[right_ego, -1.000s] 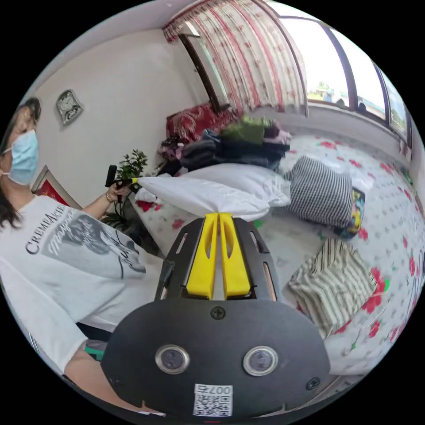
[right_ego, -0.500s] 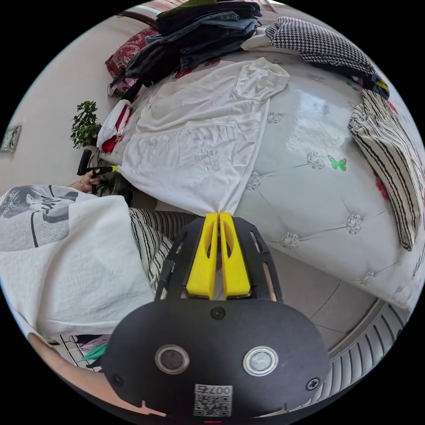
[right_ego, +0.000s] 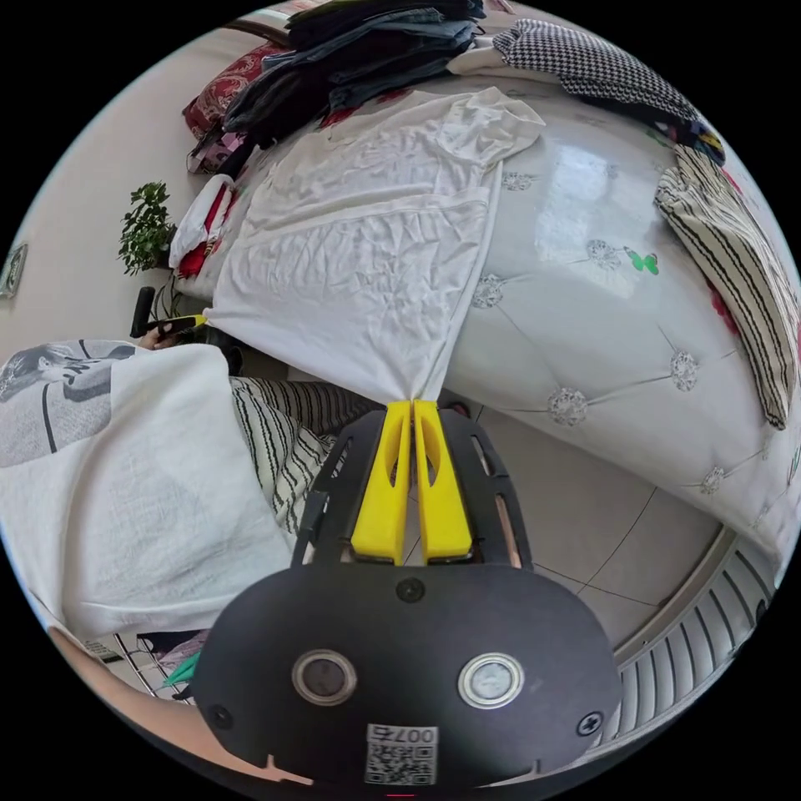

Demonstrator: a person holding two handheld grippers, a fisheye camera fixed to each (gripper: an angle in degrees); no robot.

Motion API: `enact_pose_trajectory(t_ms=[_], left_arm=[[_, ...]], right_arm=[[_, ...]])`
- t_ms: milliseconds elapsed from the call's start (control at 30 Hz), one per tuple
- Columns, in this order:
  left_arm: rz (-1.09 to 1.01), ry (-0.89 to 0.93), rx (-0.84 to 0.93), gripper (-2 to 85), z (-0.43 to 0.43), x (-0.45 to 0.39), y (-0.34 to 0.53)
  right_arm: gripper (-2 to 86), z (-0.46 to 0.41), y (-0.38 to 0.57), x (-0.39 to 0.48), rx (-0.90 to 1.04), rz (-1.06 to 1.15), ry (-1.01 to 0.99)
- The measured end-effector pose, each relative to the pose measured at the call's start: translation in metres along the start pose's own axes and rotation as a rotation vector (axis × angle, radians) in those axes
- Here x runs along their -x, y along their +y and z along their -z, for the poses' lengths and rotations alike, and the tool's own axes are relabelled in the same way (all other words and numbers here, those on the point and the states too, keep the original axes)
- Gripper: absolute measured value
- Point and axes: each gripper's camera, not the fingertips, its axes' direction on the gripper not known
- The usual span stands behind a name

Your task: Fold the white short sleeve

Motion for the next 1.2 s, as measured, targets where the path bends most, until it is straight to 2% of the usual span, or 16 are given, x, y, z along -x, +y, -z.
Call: enact_pose_trajectory(t_ms=[267, 600, 700, 833, 967, 1200], left_arm=[[0.078, 0.002, 0.035, -1.0, -0.025, 0.009, 0.005], [0.115, -0.043, 0.054, -0.9, -0.034, 0.005, -0.001], [0.162, -0.081, 0.001, -0.8, -0.019, 0.006, 0.011], [0.182, -0.194, -0.165, -0.7, 0.024, -0.007, 0.011], [0.084, -0.235, -0.289, -0.1, 0.050, -0.030, -0.040], [-0.109, -0.225, -0.303, 2.6, 0.040, -0.061, -0.179]], right_arm=[[-0.2, -0.012, -0.017, -0.020, 0.057, -0.058, 0.033], [0.0, 0.001, -0.022, -0.051, 0.036, -0.210, -0.008], [0.2, 0.020, -0.018, -0.059, -0.032, -0.280, 0.052], [0.1, 0.042, -0.032, -0.053, -0.144, -0.298, 0.090], [0.1, 0.054, -0.085, -0.042, -0.245, -0.278, 0.087], [-0.1, 0.062, -0.199, -0.027, -0.339, -0.251, 0.089]])
